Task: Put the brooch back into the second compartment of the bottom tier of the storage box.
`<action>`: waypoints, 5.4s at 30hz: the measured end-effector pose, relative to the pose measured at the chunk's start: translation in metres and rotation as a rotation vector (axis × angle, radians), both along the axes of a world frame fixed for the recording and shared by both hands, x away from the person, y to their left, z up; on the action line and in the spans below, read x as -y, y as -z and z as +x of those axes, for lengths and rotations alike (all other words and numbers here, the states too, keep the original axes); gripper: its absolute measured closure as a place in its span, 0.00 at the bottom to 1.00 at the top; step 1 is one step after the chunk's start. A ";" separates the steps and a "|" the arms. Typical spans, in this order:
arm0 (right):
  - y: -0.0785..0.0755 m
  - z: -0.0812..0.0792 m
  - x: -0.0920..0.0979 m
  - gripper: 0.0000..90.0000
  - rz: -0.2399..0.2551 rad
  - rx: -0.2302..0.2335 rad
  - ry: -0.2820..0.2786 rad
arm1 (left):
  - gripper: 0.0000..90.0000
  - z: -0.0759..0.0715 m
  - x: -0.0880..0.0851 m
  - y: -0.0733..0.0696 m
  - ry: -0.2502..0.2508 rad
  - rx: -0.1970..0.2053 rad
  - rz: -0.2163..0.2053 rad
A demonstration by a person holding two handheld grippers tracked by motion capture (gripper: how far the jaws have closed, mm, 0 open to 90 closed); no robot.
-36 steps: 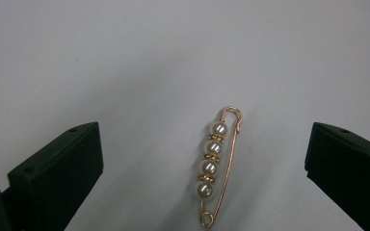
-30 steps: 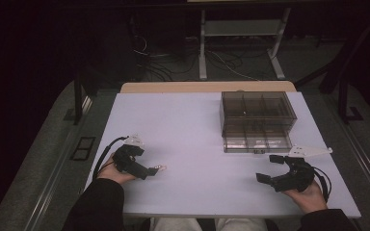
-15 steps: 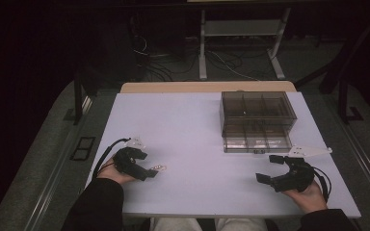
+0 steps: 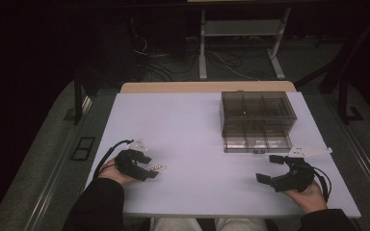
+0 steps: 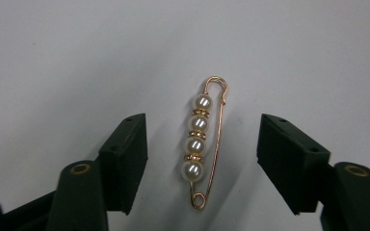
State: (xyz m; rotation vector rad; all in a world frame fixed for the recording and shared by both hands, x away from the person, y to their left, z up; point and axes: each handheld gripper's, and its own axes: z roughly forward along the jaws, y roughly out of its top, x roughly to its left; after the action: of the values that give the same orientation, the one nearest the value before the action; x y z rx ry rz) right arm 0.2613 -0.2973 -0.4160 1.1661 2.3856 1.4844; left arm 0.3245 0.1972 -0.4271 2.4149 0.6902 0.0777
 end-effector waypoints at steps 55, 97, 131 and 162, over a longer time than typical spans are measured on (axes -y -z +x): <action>-0.001 -0.001 0.000 0.01 0.012 0.004 -0.008 | 0.88 0.004 0.012 -0.007 0.037 -0.009 0.052; -0.001 -0.002 0.001 0.01 0.022 0.004 -0.006 | 0.88 0.022 0.058 -0.061 0.113 0.052 -0.022; -0.001 -0.002 0.001 0.01 0.021 0.002 -0.010 | 0.88 0.042 0.108 -0.082 0.178 0.073 -0.046; -0.002 -0.004 0.002 0.01 0.027 0.011 -0.014 | 0.88 0.055 0.172 -0.101 0.275 0.100 -0.026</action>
State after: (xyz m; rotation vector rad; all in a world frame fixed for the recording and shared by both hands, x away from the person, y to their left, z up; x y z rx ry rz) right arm 0.2576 -0.2996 -0.4143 1.1457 2.3786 1.5285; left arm 0.3792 0.0256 -0.3265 2.4386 0.3078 0.0753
